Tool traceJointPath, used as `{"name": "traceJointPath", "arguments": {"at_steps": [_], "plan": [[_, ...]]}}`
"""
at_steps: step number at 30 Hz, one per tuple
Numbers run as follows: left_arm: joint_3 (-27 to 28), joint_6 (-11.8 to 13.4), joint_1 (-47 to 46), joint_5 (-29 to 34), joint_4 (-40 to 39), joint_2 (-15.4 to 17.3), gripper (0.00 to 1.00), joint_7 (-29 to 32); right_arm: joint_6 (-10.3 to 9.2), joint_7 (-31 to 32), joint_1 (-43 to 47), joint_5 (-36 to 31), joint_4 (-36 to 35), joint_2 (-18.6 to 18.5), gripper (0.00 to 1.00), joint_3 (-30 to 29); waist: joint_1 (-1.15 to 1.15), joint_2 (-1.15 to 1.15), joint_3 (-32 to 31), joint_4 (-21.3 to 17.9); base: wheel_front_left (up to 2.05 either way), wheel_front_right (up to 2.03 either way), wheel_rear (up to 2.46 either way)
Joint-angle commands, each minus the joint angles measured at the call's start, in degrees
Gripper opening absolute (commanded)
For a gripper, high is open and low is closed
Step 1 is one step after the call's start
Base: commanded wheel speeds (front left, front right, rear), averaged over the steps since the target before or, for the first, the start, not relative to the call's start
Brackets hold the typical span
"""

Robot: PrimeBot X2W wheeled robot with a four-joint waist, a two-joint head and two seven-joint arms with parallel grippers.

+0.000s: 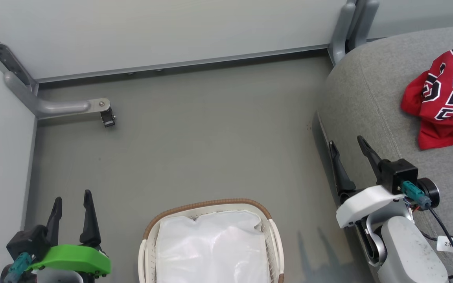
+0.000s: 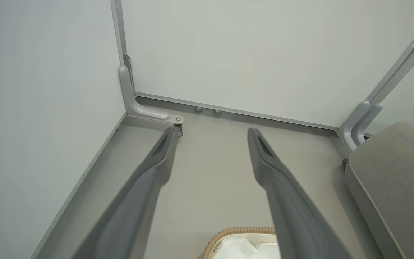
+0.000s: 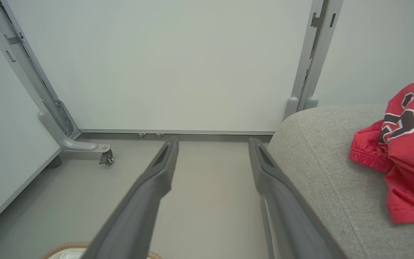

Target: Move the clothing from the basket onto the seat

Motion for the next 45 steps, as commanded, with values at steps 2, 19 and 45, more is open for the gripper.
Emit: {"name": "traceJointPath", "arguments": {"at_steps": [2, 19, 45], "plan": [[0.4, -0.2, 1.8, 0.0, -0.8, -0.3, 1.00, 0.0, -0.08, -0.3, 1.7, 0.6, 0.1, -0.3, 1.00, 0.1, 0.00, 0.00, -1.8, 0.0, 0.00, 0.00, 0.00], [0.2, 0.0, 5.1, -0.8, 2.3, -2.3, 0.00, 0.3, 0.00, 0.4, 7.7, 2.5, 2.2, 0.3, 0.00, 0.0, 0.00, 0.00, -5.1, 0.3, 0.00, 0.00, 0.00], [1.5, 0.0, 3.1, -23.4, -1.0, -2.7, 0.00, 7.1, -0.02, 7.1, 9.1, 28.7, -1.6, 0.1, 0.00, -3.5, 0.00, 0.00, -5.8, 0.2, 0.00, 0.00, 0.00]]}}
